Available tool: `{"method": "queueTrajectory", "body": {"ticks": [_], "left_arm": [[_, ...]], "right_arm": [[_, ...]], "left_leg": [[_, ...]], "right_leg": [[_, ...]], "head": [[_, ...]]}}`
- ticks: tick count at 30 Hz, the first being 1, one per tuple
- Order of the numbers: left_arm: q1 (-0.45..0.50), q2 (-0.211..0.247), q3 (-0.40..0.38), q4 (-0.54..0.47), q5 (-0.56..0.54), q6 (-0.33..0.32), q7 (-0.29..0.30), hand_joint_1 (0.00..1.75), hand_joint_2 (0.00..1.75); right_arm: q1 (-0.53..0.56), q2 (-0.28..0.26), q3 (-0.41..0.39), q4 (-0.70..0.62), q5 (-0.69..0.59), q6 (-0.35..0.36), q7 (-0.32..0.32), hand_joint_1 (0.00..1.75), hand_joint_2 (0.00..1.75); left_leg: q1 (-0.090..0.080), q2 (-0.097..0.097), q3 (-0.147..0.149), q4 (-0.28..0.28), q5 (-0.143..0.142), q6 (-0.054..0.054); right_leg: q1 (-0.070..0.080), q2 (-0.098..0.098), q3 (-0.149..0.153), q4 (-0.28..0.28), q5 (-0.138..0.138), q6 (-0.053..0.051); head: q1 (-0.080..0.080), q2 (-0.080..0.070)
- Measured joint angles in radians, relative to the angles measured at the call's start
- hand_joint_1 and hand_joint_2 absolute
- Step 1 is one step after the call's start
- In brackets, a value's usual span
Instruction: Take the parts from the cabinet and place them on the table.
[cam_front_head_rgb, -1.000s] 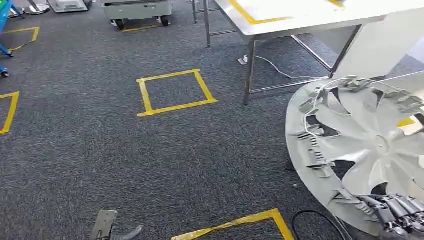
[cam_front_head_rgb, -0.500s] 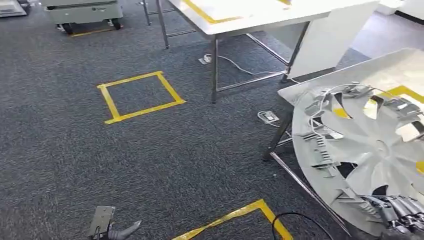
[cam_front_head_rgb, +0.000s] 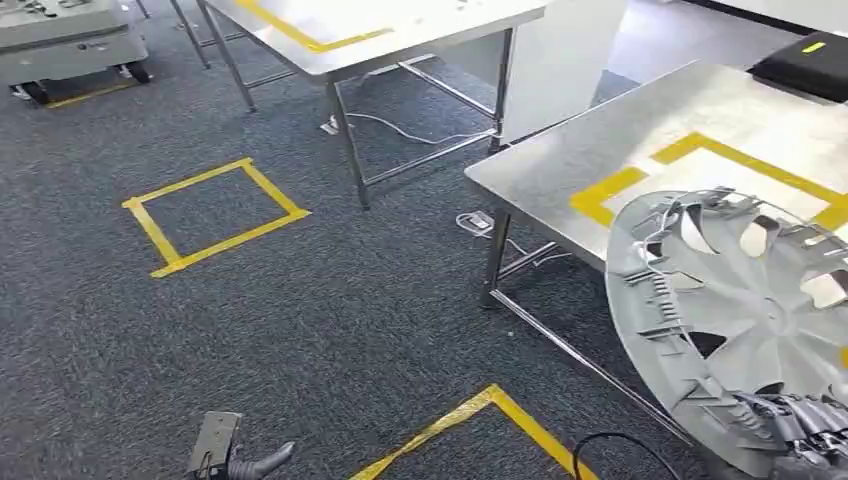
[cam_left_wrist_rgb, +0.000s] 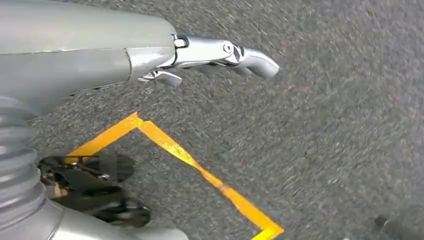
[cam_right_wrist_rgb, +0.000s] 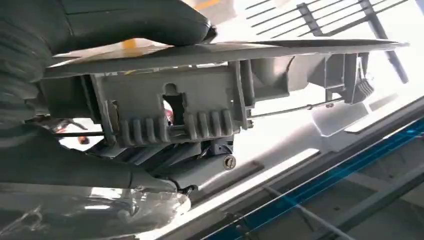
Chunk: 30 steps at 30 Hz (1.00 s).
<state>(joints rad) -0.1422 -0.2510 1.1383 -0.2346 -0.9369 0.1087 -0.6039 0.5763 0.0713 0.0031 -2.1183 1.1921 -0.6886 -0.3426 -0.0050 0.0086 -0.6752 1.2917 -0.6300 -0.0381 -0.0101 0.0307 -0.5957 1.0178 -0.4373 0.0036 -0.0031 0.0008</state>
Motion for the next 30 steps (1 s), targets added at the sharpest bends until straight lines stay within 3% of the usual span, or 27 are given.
{"method": "queueTrajectory", "body": {"ticks": [1, 2, 4, 5, 6, 8, 10, 11, 12, 14, 15, 16, 17, 19, 20, 21, 22, 25, 26, 27, 28, 30], "left_arm": [[0.001, 0.0, 0.0, 0.0, 0.0, 0.0, 0.0, 0.0, 1.75], [0.001, 0.0, 0.0, 0.0, 0.0, 0.0, 0.0, 0.0, 1.75], [-0.001, 0.0, -0.001, 0.0, 0.0, 0.0, 0.0, 0.0, 1.75], [-0.001, 0.0, -0.001, 0.0, 0.0, 0.0, 0.0, 0.0, 1.75], [-0.002, 0.0, -0.001, 0.0, 0.0, 0.0, 0.0, 0.0, 1.75], [-0.002, 0.0, -0.001, 0.0, 0.0, 0.0, 0.001, 0.0, 1.75], [-0.004, -0.002, -0.006, 0.0, -0.005, 0.001, 0.001, 0.0, 1.75], [-0.007, 0.0, -0.009, 0.0, -0.005, 0.002, 0.001, 0.0, 1.75], [-0.007, -0.001, -0.01, 0.0, -0.006, 0.005, 0.0, 0.0, 1.75], [-0.001, 0.0, -0.01, 0.0, -0.002, 0.009, 0.0, 0.0, 1.75], [0.0, 0.001, -0.01, 0.0, 0.002, 0.012, 0.0, 0.0, 1.75], [0.001, 0.002, -0.009, 0.0, 0.004, 0.013, 0.0, 0.0, 1.75], [0.0, 0.002, -0.009, 0.0, 0.004, 0.015, 0.0, 0.0, 1.75], [-0.001, 0.003, -0.009, 0.0, 0.008, 0.018, 0.0, 0.0, 1.75], [-0.002, 0.003, -0.009, 0.0, 0.01, 0.018, 0.0, 0.0, 1.75], [-0.002, 0.004, -0.009, 0.0, 0.011, 0.018, 0.0, 0.0, 1.75], [-0.002, 0.005, -0.009, 0.0, 0.013, 0.018, 0.0, 0.0, 1.75], [-0.005, 0.006, -0.009, 0.0, 0.015, 0.018, 0.001, 0.0, 1.75], [-0.007, 0.007, -0.009, 0.0, 0.015, 0.019, 0.002, 0.0, 1.75], [-0.008, 0.007, -0.009, 0.0, 0.015, 0.019, 0.002, 0.0, 1.75], [-0.007, 0.008, -0.009, 0.0, 0.015, 0.02, 0.002, 0.0, 1.75], [-0.003, 0.009, -0.009, 0.0, 0.015, 0.023, 0.003, 0.0, 1.75]], "right_arm": [[0.0, 0.0, 0.0, 0.0, 0.0, 0.0, 0.0, 1.75, 1.75], [0.001, 0.0, 0.0, 0.0, 0.0, 0.0, 0.0, 1.75, 1.75], [0.003, 0.0, 0.0, 0.0, 0.0, 0.0, 0.0, 1.75, 1.75], [0.003, 0.0, 0.0, -0.001, 0.0, 0.0, 0.001, 1.75, 1.75], [0.001, -0.001, 0.0, -0.002, 0.0, 0.0, 0.002, 1.75, 1.75], [0.004, -0.002, 0.0, -0.003, 0.0, 0.0, 0.002, 1.75, 1.75], [0.007, -0.002, 0.0, -0.003, -0.005, 0.0, 0.005, 1.75, 1.75], [0.011, -0.003, 0.0, -0.003, -0.007, 0.0, 0.006, 1.75, 1.75], [0.009, -0.006, 0.001, -0.003, -0.011, 0.0, 0.007, 1.75, 1.75], [0.001, -0.01, 0.005, -0.003, -0.015, 0.0, 0.009, 1.75, 1.75], [0.002, -0.012, 0.006, -0.003, -0.017, 0.0, 0.011, 1.75, 1.75], [0.002, -0.013, 0.006, -0.002, -0.018, 0.0, 0.012, 1.75, 1.75], [0.002, -0.015, 0.006, 0.0, -0.019, 0.0, 0.014, 1.75, 1.75], [0.002, -0.018, 0.007, 0.001, -0.022, 0.0, 0.014, 1.75, 1.75], [0.002, -0.02, 0.007, 0.001, -0.023, 0.0, 0.016, 1.75, 1.75], [-0.002, -0.021, 0.007, 0.002, -0.025, 0.0, 0.017, 1.75, 1.75], [-0.003, -0.021, 0.008, 0.002, -0.026, 0.0, 0.017, 1.75, 1.75], [-0.002, -0.025, 0.008, 0.002, -0.026, 0.0, 0.023, 1.75, 1.75], [-0.001, -0.025, 0.009, 0.002, -0.026, 0.0, 0.023, 1.75, 1.75], [-0.002, -0.026, 0.012, 0.002, -0.025, 0.0, 0.024, 1.75, 1.75], [-0.005, -0.026, 0.015, 0.002, -0.024, 0.0, 0.026, 1.75, 1.75], [-0.005, -0.027, 0.017, 0.002, -0.022, 0.0, 0.026, 1.75, 1.75]], "left_leg": [[0.003, -0.001, -0.005, 0.005, 0.013, -0.001], [0.005, -0.002, 0.009, -0.028, 0.045, -0.001], [0.011, -0.021, 0.088, -0.19, 0.139, -0.001], [0.018, -0.069, 0.128, -0.268, 0.166, -0.003], [0.022, -0.095, 0.143, -0.312, 0.153, 0.001], [0.015, -0.079, 0.135, -0.306, 0.153, 0.011], [0.017, -0.054, 0.136, -0.313, 0.163, 0.03], [0.016, -0.043, 0.136, -0.315, 0.166, 0.036], [0.014, -0.034, 0.135, -0.315, 0.166, 0.043], [0.007, -0.006, 0.135, -0.314, 0.164, 0.047], [0.005, 0.008, 0.135, -0.314, 0.163, 0.048], [0.004, 0.021, 0.135, -0.314, 0.163, 0.048], [0.003, 0.033, 0.136, -0.314, 0.162, 0.048], [0.003, 0.055, 0.142, -0.314, 0.158, 0.045], [0.002, 0.063, 0.147, -0.313, 0.154, 0.041], [-0.007, 0.071, 0.15, -0.31, 0.149, 0.033], [-0.009, 0.08, 0.15, -0.308, 0.148, 0.03], [-0.007, 0.112, 0.153, -0.308, 0.145, 0.02], [-0.002, 0.082, 0.15, -0.301, 0.134, 0.01], [-0.001, 0.032, 0.135, -0.265, 0.105, 0.005], [0.001, 0.009, 0.097, -0.185, 0.061, 0.002], [0.003, 0.0, 0.014, -0.022, -0.002, -0.002]], "right_leg": [[-0.001, 0.014, -0.001, 0.0, 0.002, 0.003], [-0.002, 0.028, -0.001, 0.0, 0.003, 0.005], [-0.006, 0.056, -0.001, 0.0, 0.008, 0.012], [-0.008, 0.066, -0.003, 0.0, 0.01, 0.018], [-0.002, 0.079, -0.013, 0.009, 0.009, 0.026], [-0.009, 0.096, -0.022, 0.001, 0.019, 0.039], [-0.014, 0.117, -0.032, -0.008, 0.027, 0.056], [-0.01, 0.064, -0.038, 0.01, 0.012, 0.055], [-0.006, 0.019, -0.06, 0.06, -0.025, 0.054], [-0.005, -0.011, -0.128, 0.219, -0.107, 0.056], [-0.005, -0.016, -0.155, 0.286, -0.133, 0.057], [-0.005, -0.019, -0.16, 0.307, -0.134, 0.057], [-0.005, -0.022, -0.141, 0.282, -0.113, 0.057], [-0.004, -0.041, -0.047, 0.127, -0.04, 0.053], [-0.002, -0.078, 0.005, 0.042, -0.012, 0.05], [0.013, -0.122, 0.027, 0.005, -0.03, 0.048], [0.007, -0.102, 0.023, 0.006, -0.023, 0.039], [0.009, -0.066, 0.012, 0.007, -0.019, 0.028], [0.002, -0.056, 0.013, 0.004, -0.015, 0.022], [-0.001, -0.047, 0.011, 0.004, -0.013, 0.017], [-0.003, -0.035, 0.01, 0.004, -0.013, 0.013], [-0.003, -0.01, 0.006, 0.004, -0.011, 0.01]], "head": [[0.0, 0.0], [0.0, 0.0], [0.001, 0.0], [0.0, 0.0], [0.001, 0.0], [0.0, 0.0], [0.0, 0.0], [0.003, 0.0], [0.011, 0.0], [0.013, 0.0], [0.013, 0.0], [0.013, 0.0], [0.013, 0.0], [0.013, 0.0], [0.014, 0.0], [0.014, 0.0], [0.011, 0.0], [0.013, 0.0], [0.012, 0.0], [0.007, 0.0], [0.008, 0.0], [0.006, 0.0]]}}
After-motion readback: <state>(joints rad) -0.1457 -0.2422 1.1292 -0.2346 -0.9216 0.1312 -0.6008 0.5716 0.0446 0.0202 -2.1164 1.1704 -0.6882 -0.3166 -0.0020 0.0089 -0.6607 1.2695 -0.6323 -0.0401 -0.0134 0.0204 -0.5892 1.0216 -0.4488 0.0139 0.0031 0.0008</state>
